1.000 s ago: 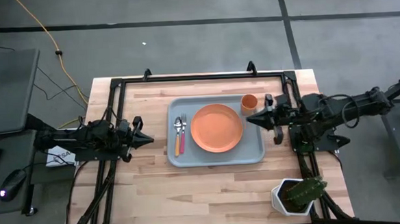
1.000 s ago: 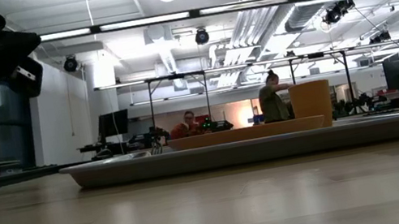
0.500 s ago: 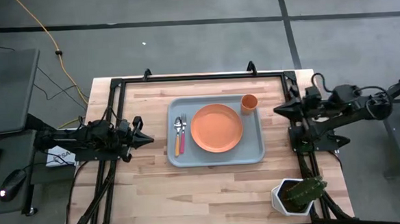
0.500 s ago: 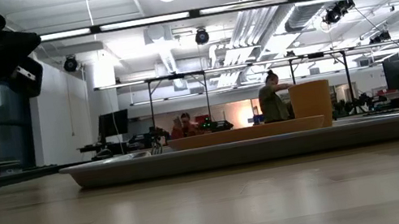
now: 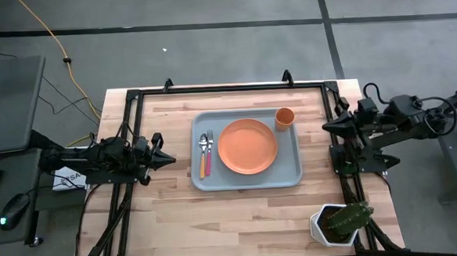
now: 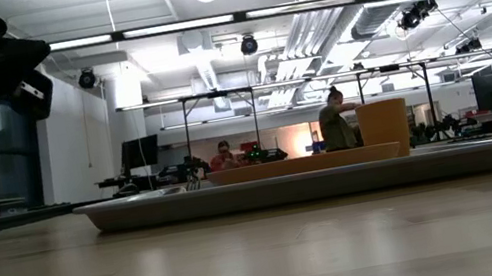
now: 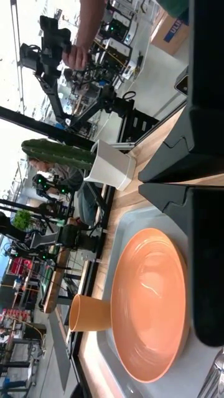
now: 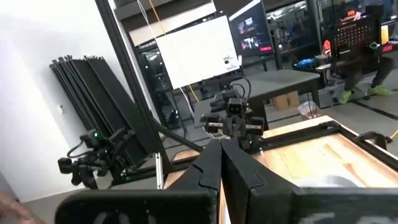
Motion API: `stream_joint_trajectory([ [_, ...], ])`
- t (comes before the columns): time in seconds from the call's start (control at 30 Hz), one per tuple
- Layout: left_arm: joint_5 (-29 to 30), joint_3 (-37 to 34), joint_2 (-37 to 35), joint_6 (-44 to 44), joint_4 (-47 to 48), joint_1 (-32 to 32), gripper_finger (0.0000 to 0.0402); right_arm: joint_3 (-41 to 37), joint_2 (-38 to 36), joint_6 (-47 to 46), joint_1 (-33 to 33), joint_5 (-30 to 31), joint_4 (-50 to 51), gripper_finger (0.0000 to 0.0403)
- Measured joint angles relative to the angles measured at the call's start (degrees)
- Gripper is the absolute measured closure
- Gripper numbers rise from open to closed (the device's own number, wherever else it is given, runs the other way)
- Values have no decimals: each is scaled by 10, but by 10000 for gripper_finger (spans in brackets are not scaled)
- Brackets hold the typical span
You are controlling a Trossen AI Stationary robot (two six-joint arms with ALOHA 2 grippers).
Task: Pick and place plate/cup/fork/spoon on tray
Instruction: Return to Home Position
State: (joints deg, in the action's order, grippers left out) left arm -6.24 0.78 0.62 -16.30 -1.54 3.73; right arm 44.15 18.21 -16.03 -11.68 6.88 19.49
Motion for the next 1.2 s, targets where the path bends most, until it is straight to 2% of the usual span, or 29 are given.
stream_joint_trajectory([
  [0.17, 0, 0, 0, 0, 0, 0, 401, -5, 0, 0, 0, -12, 2, 403],
  [0.3, 0, 0, 0, 0, 0, 0, 401, -48, -24, -9, 0, -16, -29, 403],
  [0.63, 0, 0, 0, 0, 0, 0, 401, -163, -178, -33, 0, 11, -73, 403],
  [0.83, 0, 0, 1, 0, 0, 0, 401, -207, -166, -29, 0, 8, -139, 403],
  [0.97, 2, 1, 4, 0, 1, 0, 401, -236, -165, -32, 0, 7, -150, 403],
  [1.2, 12, 1, 4, 0, 0, 0, 402, -235, -181, -32, 0, 10, -130, 403],
])
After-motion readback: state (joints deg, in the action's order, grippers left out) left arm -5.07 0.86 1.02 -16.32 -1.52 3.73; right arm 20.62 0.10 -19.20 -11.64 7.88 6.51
